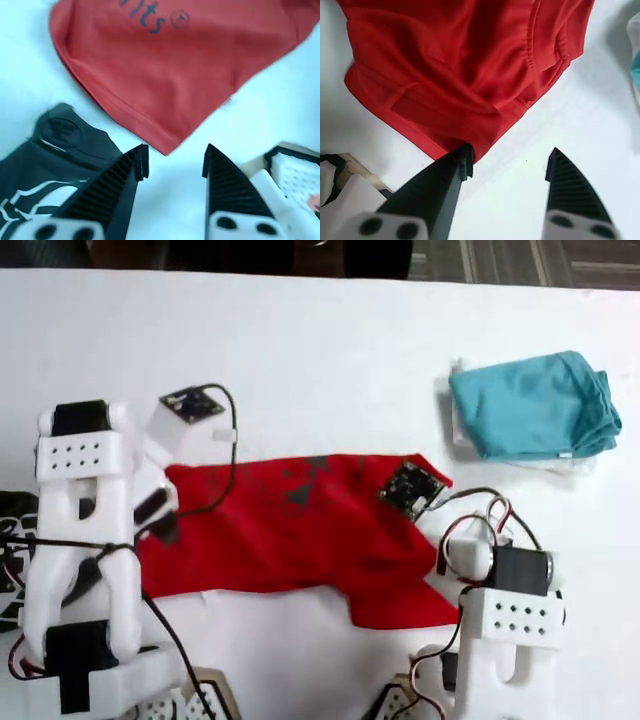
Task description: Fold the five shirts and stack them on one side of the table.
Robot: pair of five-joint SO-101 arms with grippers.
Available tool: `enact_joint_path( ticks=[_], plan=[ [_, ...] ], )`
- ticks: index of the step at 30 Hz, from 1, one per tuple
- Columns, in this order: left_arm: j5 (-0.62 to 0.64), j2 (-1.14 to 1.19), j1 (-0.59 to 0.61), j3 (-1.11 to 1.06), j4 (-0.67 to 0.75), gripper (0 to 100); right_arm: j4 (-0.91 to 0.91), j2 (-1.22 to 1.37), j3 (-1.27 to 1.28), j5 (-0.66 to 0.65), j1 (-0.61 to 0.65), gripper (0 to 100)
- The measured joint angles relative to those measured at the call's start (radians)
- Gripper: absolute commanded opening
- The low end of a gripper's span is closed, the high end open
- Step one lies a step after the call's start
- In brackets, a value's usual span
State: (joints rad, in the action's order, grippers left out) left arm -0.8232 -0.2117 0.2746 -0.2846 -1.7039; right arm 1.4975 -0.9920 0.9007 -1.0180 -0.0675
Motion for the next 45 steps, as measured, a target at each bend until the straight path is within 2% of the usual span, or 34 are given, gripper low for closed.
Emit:
enact_joint_path(
  ticks=[2,4,5,6,9,13,15,19,24,28,32,37,45],
  plan=[
    [0.012,0.0,-0.005,-0.008,0.041,12,-0.015,0.0,-0.014,0.035,0.0,20.3],
    [0.054,0.0,-0.021,-0.008,0.081,0,-0.048,0.0,-0.055,0.133,0.0,10.5],
    [0.075,0.0,-0.032,-0.008,0.1,4,-0.061,0.0,-0.083,0.193,0.0,5.0],
    [0.094,0.0,-0.044,-0.008,0.118,3,-0.074,0.0,-0.11,0.252,0.0,0.8],
    [0.127,0.0,-0.087,-0.008,0.143,3,-0.089,-0.002,-0.17,0.373,0.0,9.2],
    [0.133,0.0,-0.129,-0.009,0.16,3,-0.095,-0.002,-0.176,0.384,0.0,19.4],
    [0.141,0.0,-0.132,-0.017,0.186,3,-0.143,0.003,-0.176,0.387,0.018,16.7],
    [0.204,0.075,-0.13,-0.037,0.262,3,-0.316,0.112,-0.138,0.405,0.11,1.8],
    [0.281,0.304,-0.141,0.0,0.319,3,-0.473,0.399,-0.183,0.523,0.219,8.3],
    [0.33,0.474,-0.14,0.101,0.325,3,-0.496,0.704,-0.315,0.539,0.275,9.4],
    [0.362,0.628,-0.141,0.219,0.321,3,-0.497,1.025,-0.473,0.539,0.259,9.4],
    [0.397,0.807,-0.137,0.437,0.201,3,-0.46,1.341,-0.71,0.54,0.166,9.4],
    [0.436,1.145,-0.121,0.99,-0.026,3,-0.198,1.703,-1.286,0.543,0.14,9.4]
  ],
)
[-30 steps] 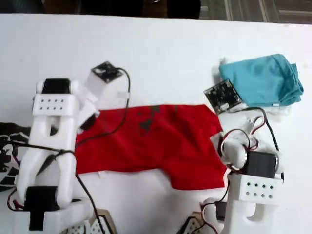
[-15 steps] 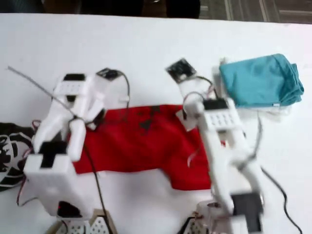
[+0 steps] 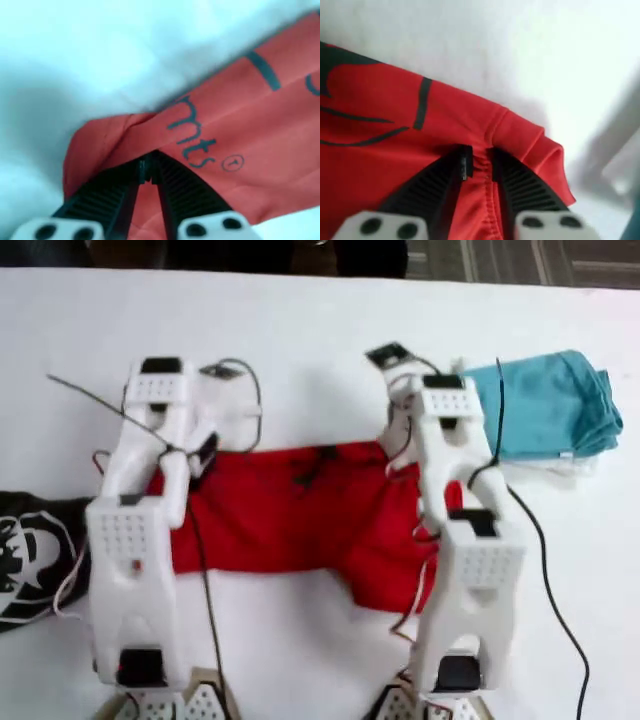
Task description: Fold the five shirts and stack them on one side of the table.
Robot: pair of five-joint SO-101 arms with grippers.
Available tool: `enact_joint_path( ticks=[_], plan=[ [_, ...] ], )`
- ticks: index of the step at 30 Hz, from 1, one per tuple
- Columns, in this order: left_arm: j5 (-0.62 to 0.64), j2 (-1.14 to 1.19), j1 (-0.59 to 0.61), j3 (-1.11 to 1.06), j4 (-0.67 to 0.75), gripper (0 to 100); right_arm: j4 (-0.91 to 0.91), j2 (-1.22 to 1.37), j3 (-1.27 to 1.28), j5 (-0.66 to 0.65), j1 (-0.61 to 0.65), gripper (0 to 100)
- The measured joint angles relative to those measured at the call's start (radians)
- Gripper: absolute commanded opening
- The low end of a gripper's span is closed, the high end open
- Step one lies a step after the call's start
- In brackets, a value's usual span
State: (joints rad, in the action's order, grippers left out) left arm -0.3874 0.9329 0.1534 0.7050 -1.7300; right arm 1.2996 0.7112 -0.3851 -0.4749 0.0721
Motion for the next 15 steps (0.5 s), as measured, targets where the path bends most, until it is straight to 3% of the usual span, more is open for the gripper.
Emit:
enact_joint_path(
  ticks=[7,15],
  plan=[
    [0.034,0.255,0.002,0.502,-0.043,3,0.098,0.292,-0.509,0.003,0.026,9.4],
    [0.064,0.287,0.032,0.617,-0.043,3,0.242,0.477,-0.968,0.002,0.052,9.8]
  ],
)
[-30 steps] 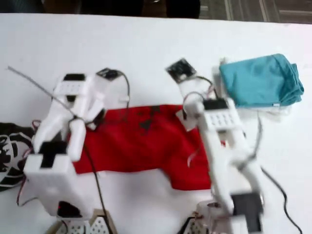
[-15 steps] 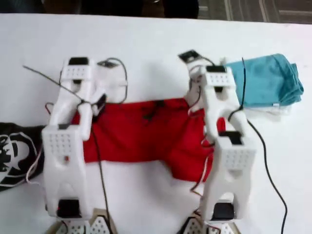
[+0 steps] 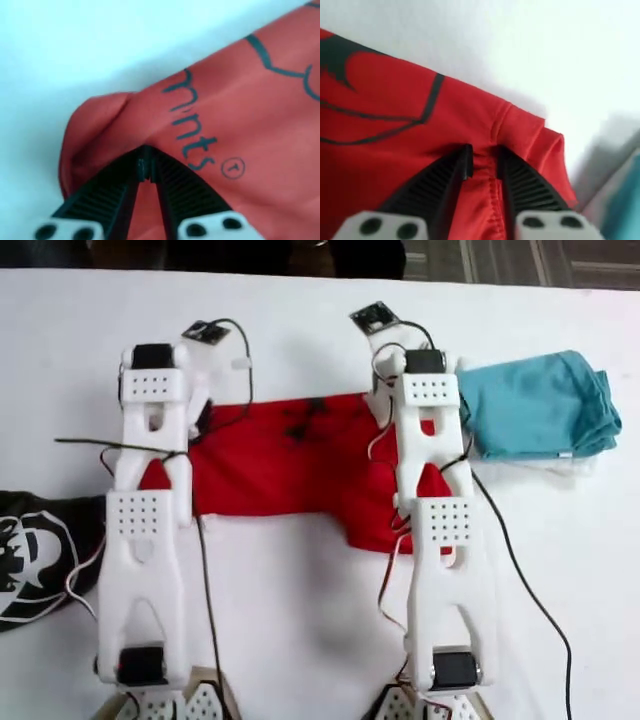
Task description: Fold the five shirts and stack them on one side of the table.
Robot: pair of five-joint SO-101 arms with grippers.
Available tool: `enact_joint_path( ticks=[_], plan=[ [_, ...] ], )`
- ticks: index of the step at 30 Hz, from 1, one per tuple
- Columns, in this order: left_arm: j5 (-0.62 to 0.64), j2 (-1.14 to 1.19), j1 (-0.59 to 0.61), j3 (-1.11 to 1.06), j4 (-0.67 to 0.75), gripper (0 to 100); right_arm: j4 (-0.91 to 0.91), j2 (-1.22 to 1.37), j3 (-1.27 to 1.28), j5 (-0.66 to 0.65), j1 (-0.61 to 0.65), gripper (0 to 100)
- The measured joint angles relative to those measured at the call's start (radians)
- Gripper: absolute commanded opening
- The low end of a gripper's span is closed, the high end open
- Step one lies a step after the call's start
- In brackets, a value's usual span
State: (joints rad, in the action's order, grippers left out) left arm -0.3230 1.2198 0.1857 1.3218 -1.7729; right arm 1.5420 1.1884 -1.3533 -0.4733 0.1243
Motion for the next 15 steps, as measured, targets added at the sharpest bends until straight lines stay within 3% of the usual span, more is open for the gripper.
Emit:
enact_joint_path(
  ticks=[6,10,15],
  plan=[
    [0.037,-0.132,0.034,-0.043,0.002,3,0.19,-0.002,-0.256,0.0,0.006,9.8],
    [0.083,-0.229,0.044,-0.044,0.009,3,0.204,-0.035,-0.229,0.0,0.005,9.7],
    [0.138,-0.196,0.064,-0.052,0.14,3,0.204,-0.144,-0.167,0.0,0.008,9.5]
  ],
)
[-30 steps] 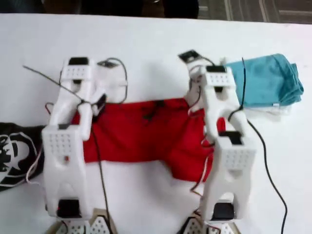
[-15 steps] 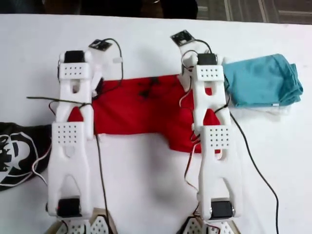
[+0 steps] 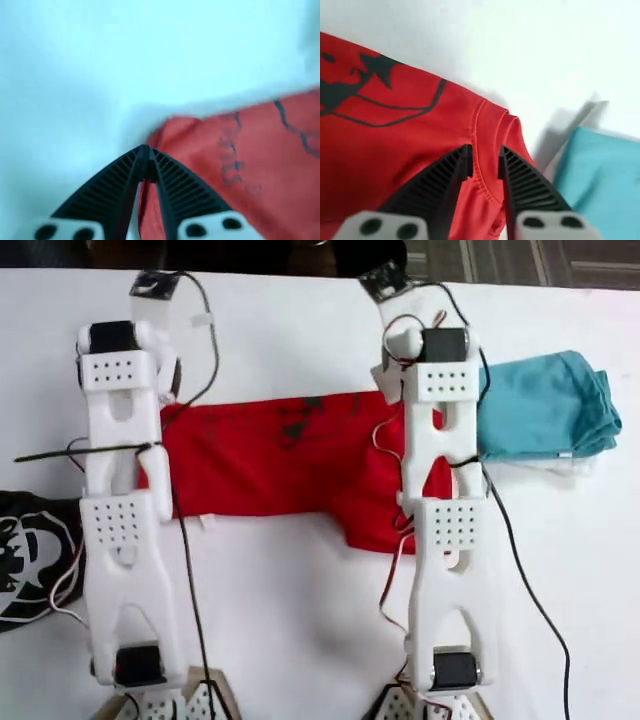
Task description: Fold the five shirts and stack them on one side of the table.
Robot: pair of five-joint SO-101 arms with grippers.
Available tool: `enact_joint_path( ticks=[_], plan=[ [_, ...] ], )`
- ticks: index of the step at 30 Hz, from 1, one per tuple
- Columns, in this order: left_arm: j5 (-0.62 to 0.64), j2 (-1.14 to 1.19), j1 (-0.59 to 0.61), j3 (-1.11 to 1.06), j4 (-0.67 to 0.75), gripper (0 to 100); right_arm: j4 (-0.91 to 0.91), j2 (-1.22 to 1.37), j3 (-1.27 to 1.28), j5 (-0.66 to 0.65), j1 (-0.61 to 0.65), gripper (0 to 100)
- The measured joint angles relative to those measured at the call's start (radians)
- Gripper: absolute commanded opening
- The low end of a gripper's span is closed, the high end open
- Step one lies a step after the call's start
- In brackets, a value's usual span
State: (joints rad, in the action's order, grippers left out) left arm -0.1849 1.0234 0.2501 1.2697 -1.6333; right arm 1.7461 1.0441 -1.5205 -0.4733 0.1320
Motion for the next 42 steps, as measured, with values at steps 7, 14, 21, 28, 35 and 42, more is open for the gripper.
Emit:
enact_joint_path(
  ticks=[7,14,21,28,35,42],
  plan=[
    [0.002,0.178,0.021,0.0,0.163,2,0.0,-0.044,0.166,0.0,0.084,9.5],
    [0.008,0.192,0.112,0.006,0.199,2,-0.003,-0.044,0.342,0.0,0.092,9.8],
    [0.008,0.192,0.112,0.032,0.18,2,-0.06,0.008,0.37,-0.018,0.075,9.9],
    [0.037,0.183,0.098,0.195,-0.009,17,-0.069,0.009,0.345,0.012,0.057,20.1],
    [0.035,0.169,0.023,0.209,-0.118,22,-0.068,0.009,0.316,0.02,0.069,18.8],
    [0.035,0.169,0.021,0.072,-0.054,21,-0.068,0.009,0.316,0.02,0.103,18.8]
  ],
)
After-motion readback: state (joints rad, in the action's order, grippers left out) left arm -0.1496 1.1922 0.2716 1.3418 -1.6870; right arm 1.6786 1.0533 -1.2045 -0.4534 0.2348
